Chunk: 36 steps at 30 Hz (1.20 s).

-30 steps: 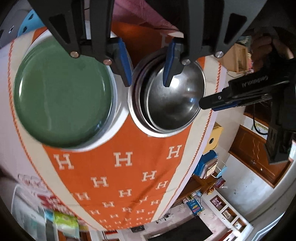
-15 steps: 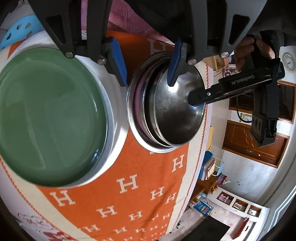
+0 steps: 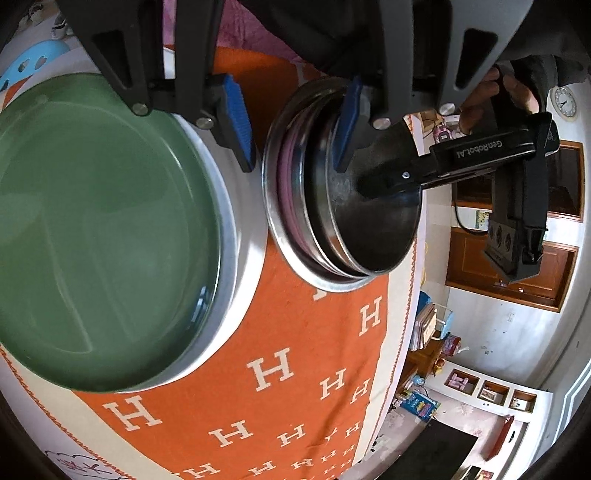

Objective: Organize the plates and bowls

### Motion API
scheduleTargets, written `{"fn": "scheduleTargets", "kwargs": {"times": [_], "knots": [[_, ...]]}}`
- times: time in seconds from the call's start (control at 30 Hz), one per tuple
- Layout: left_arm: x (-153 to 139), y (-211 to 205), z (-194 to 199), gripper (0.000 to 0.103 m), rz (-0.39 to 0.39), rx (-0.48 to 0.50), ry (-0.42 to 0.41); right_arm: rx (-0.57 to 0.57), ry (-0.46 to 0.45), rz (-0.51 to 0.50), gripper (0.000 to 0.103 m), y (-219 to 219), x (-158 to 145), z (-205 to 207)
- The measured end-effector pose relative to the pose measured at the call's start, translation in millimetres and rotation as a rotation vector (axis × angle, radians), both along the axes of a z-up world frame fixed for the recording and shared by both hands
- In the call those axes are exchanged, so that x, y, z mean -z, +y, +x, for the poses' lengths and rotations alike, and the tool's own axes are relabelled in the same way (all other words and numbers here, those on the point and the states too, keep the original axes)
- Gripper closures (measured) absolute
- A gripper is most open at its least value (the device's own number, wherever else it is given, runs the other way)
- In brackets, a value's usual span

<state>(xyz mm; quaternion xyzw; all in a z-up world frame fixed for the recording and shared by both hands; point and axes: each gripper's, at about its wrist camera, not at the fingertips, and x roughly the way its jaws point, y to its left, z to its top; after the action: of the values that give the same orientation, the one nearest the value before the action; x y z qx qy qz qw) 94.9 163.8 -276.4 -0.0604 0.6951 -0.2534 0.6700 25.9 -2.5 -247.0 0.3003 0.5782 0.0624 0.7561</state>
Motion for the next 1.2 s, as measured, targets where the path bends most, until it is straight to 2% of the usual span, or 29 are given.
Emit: {"fn": "scheduleTargets", "kwargs": {"times": [0.07, 0.27, 0.43, 0.63, 0.73, 0.93, 1.2], "knots": [[0, -3, 2, 0.058, -0.002, 0.007, 0.002, -0.005, -0.009, 0.004, 0.068, 0, -2, -1], [-4, -2, 0, 0.059, -0.012, -0.008, 0.002, -0.004, -0.02, 0.017, 0.069, -3, -4, -3], [-22, 1, -7, 0.059, -0.042, -0.013, -0.059, -0.002, -0.084, 0.013, 0.069, -8, -19, -7], [-50, -9, -16, 0.06, -0.116, -0.022, -0.143, 0.023, -0.19, 0.01, 0.07, -24, -42, -22], [-66, -20, -22, 0.061, -0.146, -0.015, -0.194, 0.03, -0.231, -0.008, 0.07, -33, -53, -30], [-83, -52, -29, 0.062, -0.189, 0.014, -0.228, 0.063, -0.285, -0.043, 0.071, -61, -70, -46], [-89, -107, -41, 0.062, -0.197, 0.062, -0.218, 0.109, -0.261, -0.06, 0.071, -113, -75, -62]]}}
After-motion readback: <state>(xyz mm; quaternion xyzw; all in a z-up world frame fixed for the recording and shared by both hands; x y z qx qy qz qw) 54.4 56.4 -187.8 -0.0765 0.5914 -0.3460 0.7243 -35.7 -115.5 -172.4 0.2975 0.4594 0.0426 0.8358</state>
